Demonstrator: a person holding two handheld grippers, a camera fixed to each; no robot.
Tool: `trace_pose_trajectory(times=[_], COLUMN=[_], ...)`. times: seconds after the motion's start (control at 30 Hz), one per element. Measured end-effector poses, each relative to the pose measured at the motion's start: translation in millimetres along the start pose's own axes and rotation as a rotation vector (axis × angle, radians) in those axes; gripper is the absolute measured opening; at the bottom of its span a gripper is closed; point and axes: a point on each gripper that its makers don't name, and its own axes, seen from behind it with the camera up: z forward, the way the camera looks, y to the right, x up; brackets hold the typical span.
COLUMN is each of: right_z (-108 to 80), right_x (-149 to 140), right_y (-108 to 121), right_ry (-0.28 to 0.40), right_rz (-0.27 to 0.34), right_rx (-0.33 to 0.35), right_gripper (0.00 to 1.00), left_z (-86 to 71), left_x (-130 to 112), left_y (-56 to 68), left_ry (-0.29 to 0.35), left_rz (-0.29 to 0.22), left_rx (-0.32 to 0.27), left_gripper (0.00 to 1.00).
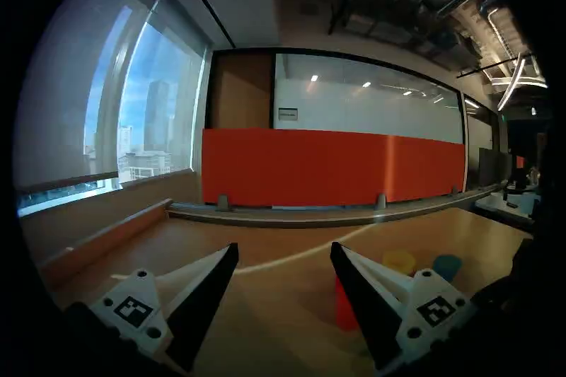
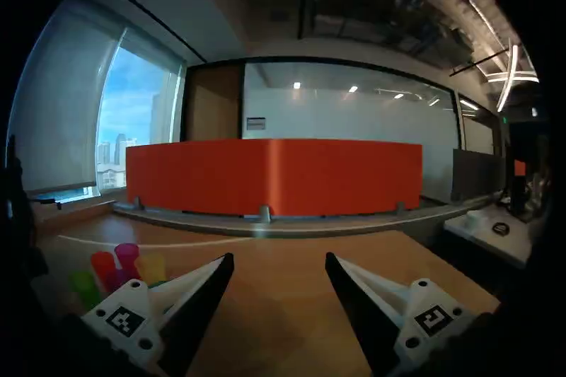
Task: Pour water
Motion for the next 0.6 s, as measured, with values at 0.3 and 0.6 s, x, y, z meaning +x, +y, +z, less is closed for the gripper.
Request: trace_pose_trajectory(times=[0.3, 0.6], right_z=[5.9, 6.3], right_x=[43.3, 82.7], right_y=[-16.4, -27.0], right_ry=[-0.014, 0.001], right_rz=[0.022, 0.047], right_rx=[0.072, 0.145], right_gripper=[1.00, 1.00], left_z=[7.8, 10.4], left_x=[54.9, 76.4], left_y=[4.5, 17.2], left_ry=[-0.008, -0.038], left_rz=[0.002, 0.004], left_rx=[-0.048, -0.122], left_gripper=[0.97, 0.97])
